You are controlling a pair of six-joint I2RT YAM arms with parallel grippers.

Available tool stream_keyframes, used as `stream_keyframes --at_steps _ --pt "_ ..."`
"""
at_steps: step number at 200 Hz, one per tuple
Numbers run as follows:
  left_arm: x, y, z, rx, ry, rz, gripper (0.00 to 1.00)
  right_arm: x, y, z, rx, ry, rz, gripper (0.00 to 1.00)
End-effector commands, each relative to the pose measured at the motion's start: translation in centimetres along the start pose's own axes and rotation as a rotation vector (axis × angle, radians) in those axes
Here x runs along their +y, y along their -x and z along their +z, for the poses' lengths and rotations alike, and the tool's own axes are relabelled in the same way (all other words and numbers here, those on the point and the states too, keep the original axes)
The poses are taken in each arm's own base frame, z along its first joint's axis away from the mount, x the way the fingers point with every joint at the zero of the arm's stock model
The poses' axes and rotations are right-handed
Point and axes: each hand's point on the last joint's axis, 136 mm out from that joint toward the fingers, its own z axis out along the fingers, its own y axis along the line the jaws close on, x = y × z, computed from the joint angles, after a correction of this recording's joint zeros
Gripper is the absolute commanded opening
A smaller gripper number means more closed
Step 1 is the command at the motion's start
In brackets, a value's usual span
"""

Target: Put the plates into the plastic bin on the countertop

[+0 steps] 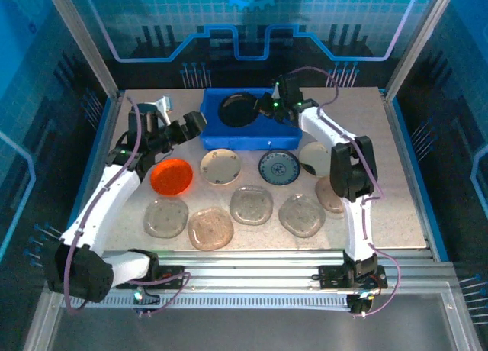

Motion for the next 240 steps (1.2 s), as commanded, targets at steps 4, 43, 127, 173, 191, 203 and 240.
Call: stream_keyframes --at_steps 4,43,127,173,191,203,240 --pt "1.3 -1.4 -0.7 0.029 0.025 0.006 0.99 0.7 -1.4 2.4 0.026 0.014 0.013 0.00" --pt "2.6 -3.6 -0.3 0.082 0.035 -0.010 0.99 0.9 -2.2 6.1 0.029 0.061 0.010 0.00" --pt "3.8 -5.5 0.5 0.117 0.035 -0.036 0.99 -1.1 -3.9 9.7 0.063 -0.046 0.014 0.00" --pt "3.8 -5.7 1.0 0.130 0.031 -0.041 0.99 -0.8 -4.3 10.1 0.096 -0.048 0.000 0.08" --pt "3.8 -5.7 1.0 0.129 0.031 -0.037 0.99 -0.7 -4.3 10.0 0.100 -0.052 -0.010 0.20" --pt "3.8 -5.6 0.9 0.125 0.033 -0.034 0.99 -0.6 -4.2 9.7 0.097 -0.057 -0.016 0.28" --pt "3.8 -5.5 0.8 0.120 0.036 -0.025 0.99 0.0 -3.4 8.3 0.078 -0.069 -0.042 0.38"
